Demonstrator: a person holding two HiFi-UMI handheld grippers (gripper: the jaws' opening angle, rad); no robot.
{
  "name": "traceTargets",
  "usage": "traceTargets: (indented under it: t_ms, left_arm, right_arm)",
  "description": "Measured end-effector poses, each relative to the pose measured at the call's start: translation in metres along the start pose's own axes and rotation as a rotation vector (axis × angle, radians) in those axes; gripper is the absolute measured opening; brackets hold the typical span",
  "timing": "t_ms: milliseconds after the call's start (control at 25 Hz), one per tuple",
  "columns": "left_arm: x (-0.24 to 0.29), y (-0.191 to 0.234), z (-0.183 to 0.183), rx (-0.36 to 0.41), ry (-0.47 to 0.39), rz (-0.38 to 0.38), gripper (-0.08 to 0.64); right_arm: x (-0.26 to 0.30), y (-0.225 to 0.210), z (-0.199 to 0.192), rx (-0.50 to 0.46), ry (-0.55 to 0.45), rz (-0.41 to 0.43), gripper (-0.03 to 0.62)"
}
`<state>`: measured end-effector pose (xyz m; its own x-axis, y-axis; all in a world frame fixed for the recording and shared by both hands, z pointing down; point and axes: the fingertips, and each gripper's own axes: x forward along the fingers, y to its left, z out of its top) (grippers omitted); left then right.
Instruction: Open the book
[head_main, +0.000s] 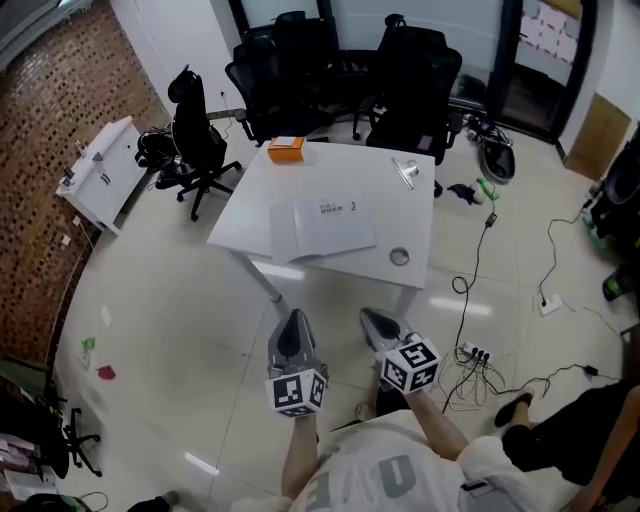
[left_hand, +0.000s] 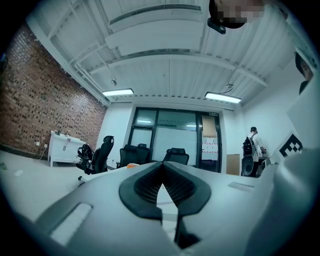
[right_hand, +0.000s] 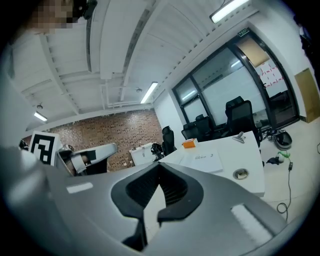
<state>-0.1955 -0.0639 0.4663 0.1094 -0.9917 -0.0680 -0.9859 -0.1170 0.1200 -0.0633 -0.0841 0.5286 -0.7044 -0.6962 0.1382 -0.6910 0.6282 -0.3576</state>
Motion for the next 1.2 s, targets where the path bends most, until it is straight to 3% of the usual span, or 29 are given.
traceTargets:
  t_ms: [160, 560, 800, 1200]
  left_arm:
    - [-0.029, -0.011, 0.015, -0.009, -0.052, 0.021, 0.018]
    - [-0.087, -0.068, 0.015, 0.008, -0.043, 0.062, 0.02]
    - [-0.119, -0.118, 0.002, 0.005, -0.021, 0.064, 0.02]
    - [-0.167, -0.156, -0.002, 0.018, -0.022, 0.099, 0.019]
  right_arm:
    - [-0.025, 0.01, 0.009, 0.013, -0.041, 0.026, 0.005]
    - [-0.114, 0.01, 0.004, 0.014, -0.064, 0.04, 0.005]
    - [-0.181, -0.007, 0.003, 0.042, -0.093, 0.0, 0.005]
    - [-0.236, 0.009, -0.007, -0.066, -0.068, 0.003, 0.003]
